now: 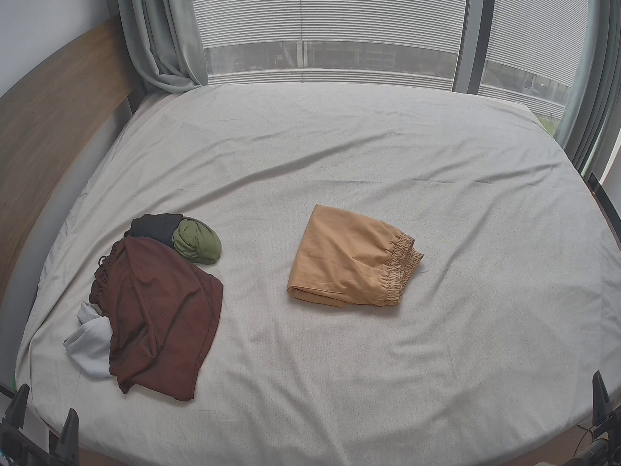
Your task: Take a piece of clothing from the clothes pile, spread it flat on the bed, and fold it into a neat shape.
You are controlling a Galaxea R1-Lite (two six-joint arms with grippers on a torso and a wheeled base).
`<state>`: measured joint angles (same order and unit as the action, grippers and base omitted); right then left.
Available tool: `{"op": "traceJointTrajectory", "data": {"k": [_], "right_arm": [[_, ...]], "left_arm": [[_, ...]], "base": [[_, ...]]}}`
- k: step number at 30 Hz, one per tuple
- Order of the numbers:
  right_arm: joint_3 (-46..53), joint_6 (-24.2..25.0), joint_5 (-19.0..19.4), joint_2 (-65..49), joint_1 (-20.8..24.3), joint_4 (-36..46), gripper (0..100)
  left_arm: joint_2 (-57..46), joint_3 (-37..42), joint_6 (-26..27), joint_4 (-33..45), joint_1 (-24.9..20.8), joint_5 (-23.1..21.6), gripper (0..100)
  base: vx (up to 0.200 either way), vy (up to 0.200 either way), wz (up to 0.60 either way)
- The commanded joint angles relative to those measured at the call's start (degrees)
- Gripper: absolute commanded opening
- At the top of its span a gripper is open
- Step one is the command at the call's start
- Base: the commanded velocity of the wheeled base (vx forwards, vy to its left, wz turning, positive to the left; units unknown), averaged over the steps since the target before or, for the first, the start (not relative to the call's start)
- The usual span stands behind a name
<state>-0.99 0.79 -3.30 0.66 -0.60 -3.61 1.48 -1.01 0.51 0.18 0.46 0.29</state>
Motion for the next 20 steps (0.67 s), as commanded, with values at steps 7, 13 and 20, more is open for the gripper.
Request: {"op": "traceJointTrajectory", "data": {"k": [7, 13, 20], "right_arm": [[0.9, -1.1, 1.3, -0.1, 0.1, 3.5, 100], [1.0, -0.6, 2.3, -0.2, 0.0, 3.4, 100], [0.9, -0.6, 2.4, -0.3, 0.2, 3.5, 100]], "left_arm": [[-1.5, 1.0, -0.2, -0.1, -0.4, 0.1, 100], [-1.5, 1.0, -0.3, -0.1, -0.4, 0.1, 100], [-1.5, 1.0, -0.4, -0.1, -0.4, 0.1, 100]], "base": [[0.0, 0.0, 0.0], [0.0, 0.0, 0.0], [0.0, 0.0, 0.0]]}}
